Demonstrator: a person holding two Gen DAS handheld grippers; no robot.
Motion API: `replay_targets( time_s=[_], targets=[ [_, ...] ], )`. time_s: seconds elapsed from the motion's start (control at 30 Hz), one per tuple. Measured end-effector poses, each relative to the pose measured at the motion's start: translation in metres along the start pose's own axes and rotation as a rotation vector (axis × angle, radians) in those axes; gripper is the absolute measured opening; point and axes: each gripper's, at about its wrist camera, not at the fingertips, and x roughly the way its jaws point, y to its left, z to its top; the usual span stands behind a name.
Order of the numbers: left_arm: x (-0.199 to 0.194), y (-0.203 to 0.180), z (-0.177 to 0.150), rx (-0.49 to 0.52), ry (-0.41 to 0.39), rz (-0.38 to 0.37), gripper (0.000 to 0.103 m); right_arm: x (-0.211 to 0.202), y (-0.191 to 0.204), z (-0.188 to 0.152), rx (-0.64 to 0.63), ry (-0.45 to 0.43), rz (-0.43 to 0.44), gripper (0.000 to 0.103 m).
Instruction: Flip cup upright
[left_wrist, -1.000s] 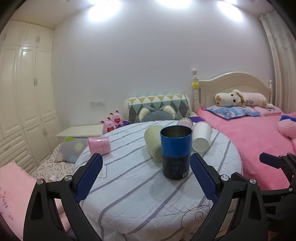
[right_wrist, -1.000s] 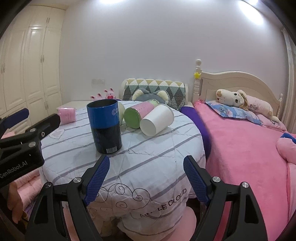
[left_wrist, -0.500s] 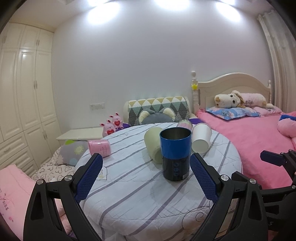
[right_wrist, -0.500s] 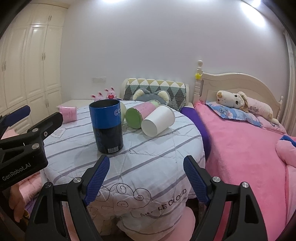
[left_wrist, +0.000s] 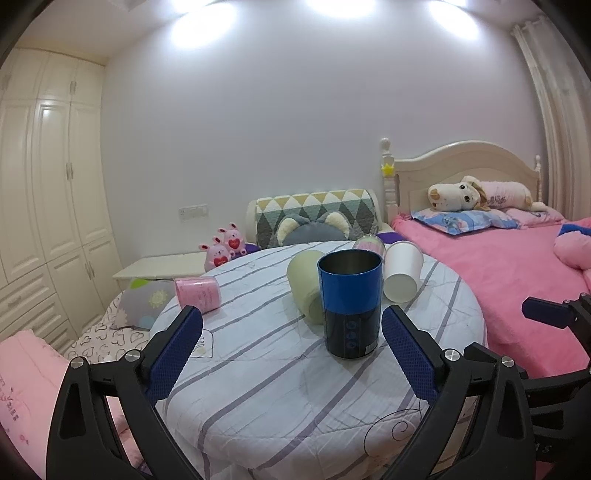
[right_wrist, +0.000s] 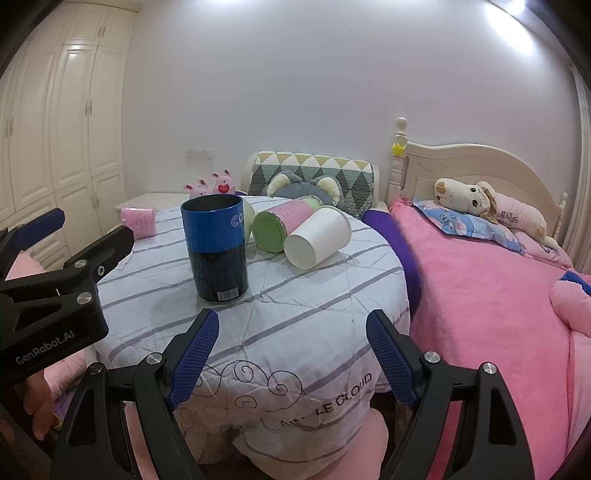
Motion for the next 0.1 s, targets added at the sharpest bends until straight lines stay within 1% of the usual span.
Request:
replay_targets(
  time_s=[0.1],
  targets=[
    [0.0001,-0.0001,-0.0008,-0.003,-0.007,-0.001,0.099,0.0003,-0.0001,-0.0006,0.000,0.008,-0.002,0.084]
  ],
)
